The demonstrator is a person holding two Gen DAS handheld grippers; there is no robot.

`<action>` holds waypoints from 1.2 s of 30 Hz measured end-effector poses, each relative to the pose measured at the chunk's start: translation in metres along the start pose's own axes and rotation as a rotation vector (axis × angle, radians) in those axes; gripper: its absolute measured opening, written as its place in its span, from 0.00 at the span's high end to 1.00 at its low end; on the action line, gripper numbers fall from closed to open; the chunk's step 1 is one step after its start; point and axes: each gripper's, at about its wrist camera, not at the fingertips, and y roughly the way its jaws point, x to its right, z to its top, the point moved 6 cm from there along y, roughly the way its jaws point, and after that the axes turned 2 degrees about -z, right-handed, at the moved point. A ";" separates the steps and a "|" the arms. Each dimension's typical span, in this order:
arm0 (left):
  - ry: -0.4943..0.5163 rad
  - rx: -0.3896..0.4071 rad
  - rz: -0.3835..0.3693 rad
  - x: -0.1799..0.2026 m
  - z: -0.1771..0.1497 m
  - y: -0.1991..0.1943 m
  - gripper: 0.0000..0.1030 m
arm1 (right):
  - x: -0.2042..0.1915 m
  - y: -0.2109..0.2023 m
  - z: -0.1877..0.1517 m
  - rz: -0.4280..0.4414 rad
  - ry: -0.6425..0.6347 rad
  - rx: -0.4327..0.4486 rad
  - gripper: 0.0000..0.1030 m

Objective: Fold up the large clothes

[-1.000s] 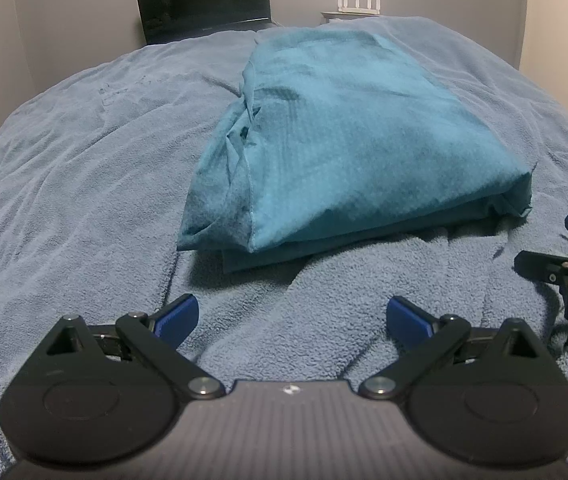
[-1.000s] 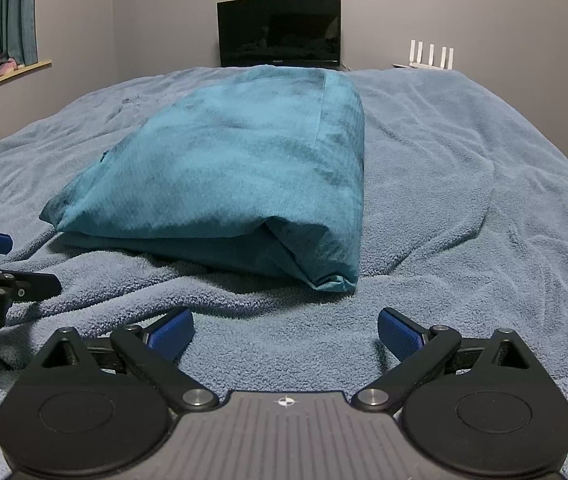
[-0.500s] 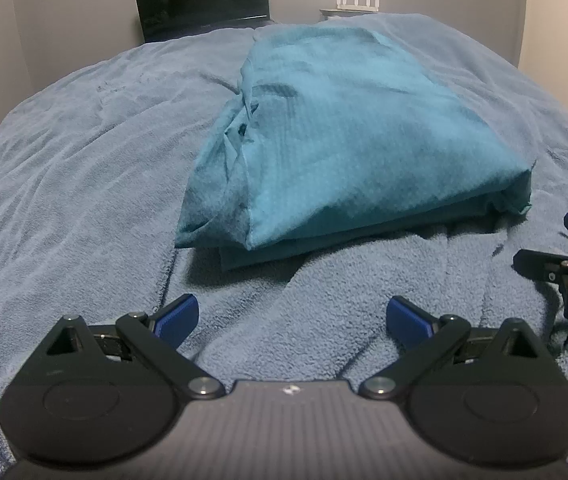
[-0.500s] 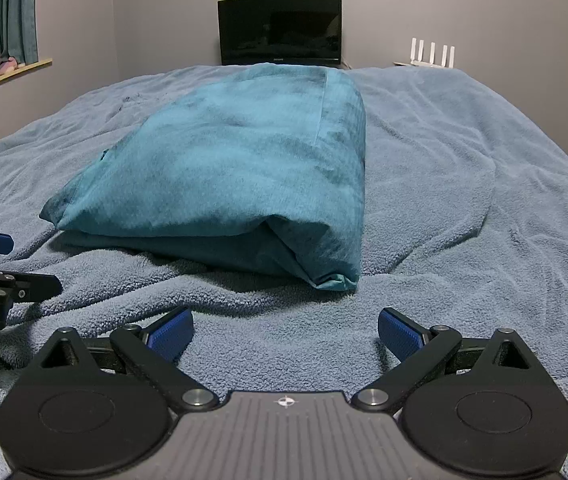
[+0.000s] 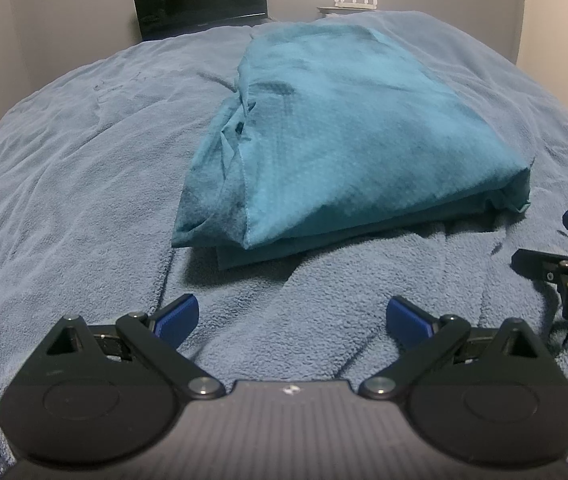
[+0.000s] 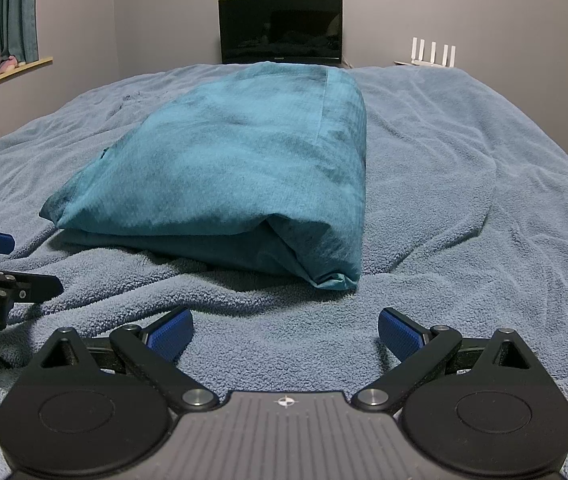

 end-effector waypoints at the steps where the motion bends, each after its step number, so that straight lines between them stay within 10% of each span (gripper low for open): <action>1: -0.001 0.000 -0.001 -0.001 0.000 0.000 0.01 | 0.000 0.000 0.000 0.000 0.000 0.000 0.02; 36: -0.001 -0.011 0.003 -0.003 0.000 0.003 0.01 | 0.002 -0.001 0.000 0.001 -0.002 -0.002 0.02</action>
